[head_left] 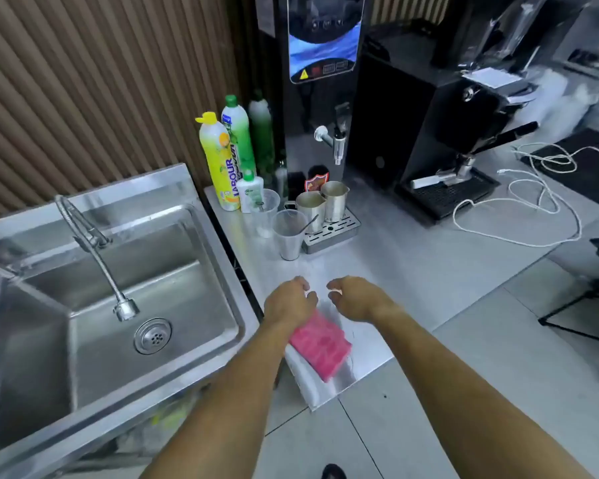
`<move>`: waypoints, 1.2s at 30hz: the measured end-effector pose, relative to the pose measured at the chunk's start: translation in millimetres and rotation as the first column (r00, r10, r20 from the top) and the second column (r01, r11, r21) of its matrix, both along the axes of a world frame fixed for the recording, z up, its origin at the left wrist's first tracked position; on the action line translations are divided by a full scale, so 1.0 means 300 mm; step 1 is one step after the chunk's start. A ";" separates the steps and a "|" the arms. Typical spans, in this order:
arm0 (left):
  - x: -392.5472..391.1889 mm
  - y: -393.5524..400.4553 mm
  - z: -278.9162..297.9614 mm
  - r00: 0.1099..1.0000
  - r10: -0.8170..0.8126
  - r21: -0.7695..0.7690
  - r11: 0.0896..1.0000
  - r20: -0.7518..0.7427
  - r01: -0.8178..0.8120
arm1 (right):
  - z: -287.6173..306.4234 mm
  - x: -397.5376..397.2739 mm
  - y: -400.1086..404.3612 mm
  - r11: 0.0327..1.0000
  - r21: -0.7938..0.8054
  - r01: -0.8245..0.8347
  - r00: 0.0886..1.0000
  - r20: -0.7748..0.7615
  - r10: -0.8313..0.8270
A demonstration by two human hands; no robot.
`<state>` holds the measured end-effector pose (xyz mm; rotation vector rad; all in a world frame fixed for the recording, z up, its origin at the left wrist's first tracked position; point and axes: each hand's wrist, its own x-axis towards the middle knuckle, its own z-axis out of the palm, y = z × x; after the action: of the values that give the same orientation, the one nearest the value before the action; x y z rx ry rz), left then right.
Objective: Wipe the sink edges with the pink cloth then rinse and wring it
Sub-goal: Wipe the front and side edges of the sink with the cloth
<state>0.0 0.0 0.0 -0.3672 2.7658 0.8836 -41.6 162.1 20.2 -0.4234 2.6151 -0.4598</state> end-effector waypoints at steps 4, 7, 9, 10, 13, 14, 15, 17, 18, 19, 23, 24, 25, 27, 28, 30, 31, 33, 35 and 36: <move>0.125 0.130 -0.189 0.988 0.155 0.013 0.988 -0.001 -0.155 | -0.167 0.052 0.084 0.997 0.024 -0.077 0.995 -0.054 0.078; 0.181 0.214 -0.271 0.982 0.183 -0.027 0.983 -0.052 -0.184 | -0.288 0.076 0.111 0.982 0.051 -0.182 0.970 -0.151 0.188; 0.191 0.252 -0.299 0.980 0.191 -0.045 0.980 -0.049 -0.194 | -0.357 0.094 0.130 0.978 0.065 -0.198 0.968 -0.140 0.206; 0.196 0.267 -0.317 0.984 0.175 -0.077 0.981 -0.043 -0.178 | -0.393 0.102 0.144 0.979 0.043 -0.198 0.969 -0.145 0.202; 0.193 0.233 -0.352 0.998 0.003 -0.176 0.984 -0.060 -0.014 | -0.450 0.110 0.180 0.975 -0.092 -0.203 0.962 -0.204 0.181; 0.184 0.195 -0.363 0.992 -0.109 -0.221 0.971 -0.070 0.091 | -0.464 0.111 0.189 0.972 -0.106 -0.210 0.954 -0.240 0.180; 0.171 0.150 -0.372 0.969 -0.235 -0.258 0.944 -0.078 0.208 | -0.477 0.112 0.193 0.971 -0.104 -0.214 0.945 -0.275 0.178; 0.138 0.053 -0.384 0.895 -0.437 -0.317 0.865 -0.093 0.389 | -0.494 0.120 0.194 0.976 -0.078 -0.205 0.936 -0.307 0.173; 0.121 0.014 -0.386 0.859 -0.503 -0.346 0.826 -0.097 0.445 | -0.501 0.124 0.191 0.977 -0.064 -0.202 0.934 -0.313 0.173; 0.107 -0.008 -0.389 0.837 -0.539 -0.369 0.800 -0.096 0.473 | -0.509 0.126 0.190 0.978 -0.054 -0.199 0.931 -0.322 0.172; 0.104 0.068 -0.395 0.912 -0.404 -0.367 0.861 -0.072 0.353 | -0.524 0.123 0.192 0.982 -0.058 -0.182 0.927 -0.342 0.152; 0.108 0.096 -0.399 0.936 -0.348 -0.383 0.874 -0.061 0.300 | -0.521 0.124 0.193 0.982 -0.054 -0.179 0.927 -0.343 0.150; 0.110 0.115 -0.401 0.951 -0.305 -0.399 0.879 -0.049 0.261 | -0.519 0.123 0.191 0.983 -0.048 -0.178 0.926 -0.346 0.151; 0.109 0.127 -0.400 0.960 -0.278 -0.422 0.876 -0.044 0.234 | -0.509 0.130 0.183 0.984 -0.038 -0.173 0.926 -0.347 0.149; 0.108 0.127 -0.399 0.959 -0.278 -0.428 0.875 -0.057 0.228 | -0.504 0.138 0.175 0.987 -0.038 -0.156 0.927 -0.350 0.133; 0.103 0.127 -0.401 0.958 -0.272 -0.425 0.880 -0.087 0.211 | -0.495 0.158 0.147 0.996 -0.030 -0.085 0.928 -0.367 0.068; 0.103 0.128 -0.404 0.961 -0.259 -0.420 0.886 -0.094 0.198 | -0.493 0.169 0.128 0.999 -0.020 -0.043 0.930 -0.367 0.032; 0.105 0.132 -0.414 0.966 -0.236 -0.410 0.896 -0.109 0.172 | -0.497 0.186 0.099 1.000 -0.001 0.016 0.930 -0.367 -0.016; 0.107 0.135 -0.420 0.964 -0.232 -0.405 0.900 -0.131 0.162 | -0.514 0.188 0.093 1.000 0.009 0.025 0.927 -0.375 -0.020; 0.106 0.136 -0.420 0.962 -0.233 -0.405 0.900 -0.139 0.160 | -0.520 0.186 0.096 1.000 0.008 0.026 0.924 -0.382 -0.021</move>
<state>31.7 40.9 -126.0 -0.0604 3.0783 0.3241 14.3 191.0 -135.9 -0.5222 3.0007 -0.4003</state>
